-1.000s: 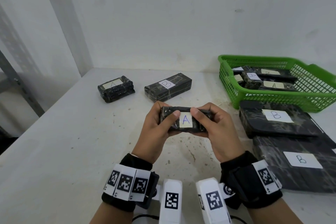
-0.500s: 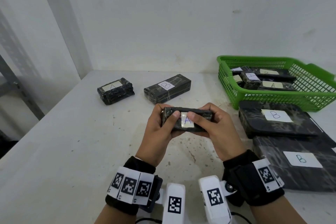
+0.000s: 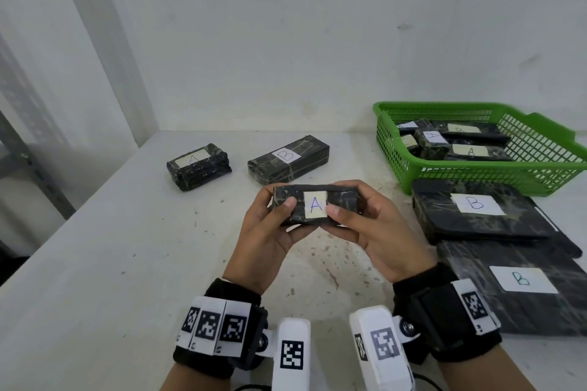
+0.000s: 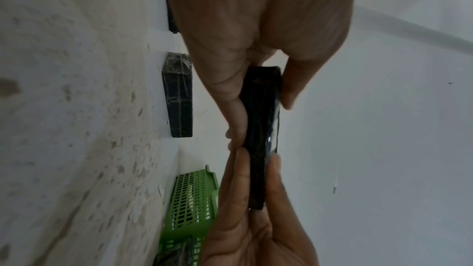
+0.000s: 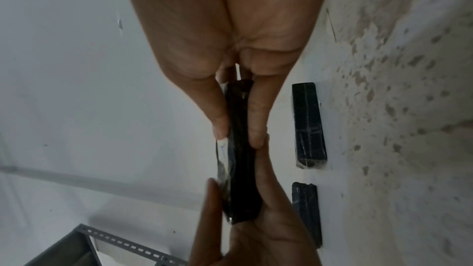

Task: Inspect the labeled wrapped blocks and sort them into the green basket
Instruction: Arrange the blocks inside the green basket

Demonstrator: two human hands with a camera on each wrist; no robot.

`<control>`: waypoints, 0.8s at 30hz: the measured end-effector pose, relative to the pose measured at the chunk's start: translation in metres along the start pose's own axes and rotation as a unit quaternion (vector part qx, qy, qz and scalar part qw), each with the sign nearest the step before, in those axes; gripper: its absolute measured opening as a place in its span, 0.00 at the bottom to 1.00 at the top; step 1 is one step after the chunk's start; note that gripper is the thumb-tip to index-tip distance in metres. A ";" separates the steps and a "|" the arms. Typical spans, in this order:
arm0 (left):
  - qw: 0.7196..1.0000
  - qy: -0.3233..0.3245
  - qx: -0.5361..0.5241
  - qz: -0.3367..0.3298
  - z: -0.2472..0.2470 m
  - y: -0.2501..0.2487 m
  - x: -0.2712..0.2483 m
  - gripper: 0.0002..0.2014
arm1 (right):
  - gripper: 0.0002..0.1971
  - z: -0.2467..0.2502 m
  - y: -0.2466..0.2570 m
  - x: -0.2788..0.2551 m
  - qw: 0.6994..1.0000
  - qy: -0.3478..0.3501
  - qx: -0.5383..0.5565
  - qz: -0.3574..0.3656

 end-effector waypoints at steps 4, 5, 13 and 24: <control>1.000 0.022 -0.002 -0.002 -0.003 -0.003 -0.001 0.19 | 0.17 0.001 0.001 0.000 1.000 -0.007 0.002 0.005; 1.000 0.021 0.000 -0.003 -0.003 -0.002 0.000 0.19 | 0.17 0.001 0.002 0.000 1.000 -0.005 0.005 0.005; 1.000 -0.001 -0.007 0.000 0.003 -0.002 0.001 0.20 | 0.20 -0.002 0.002 0.001 1.000 0.011 0.025 0.013; 0.995 -0.067 0.026 0.066 0.011 0.000 0.003 0.26 | 0.19 0.001 0.007 0.001 0.998 0.026 0.034 0.045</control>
Point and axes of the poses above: each hand's wrist, its own x-axis towards the middle knuckle, its own z-axis out of the back of the hand, y = z × x, the point moved 6 cm from there along x, towards the middle knuckle, and after that the axes turned 12 degrees about x, right-handed, at the moved point
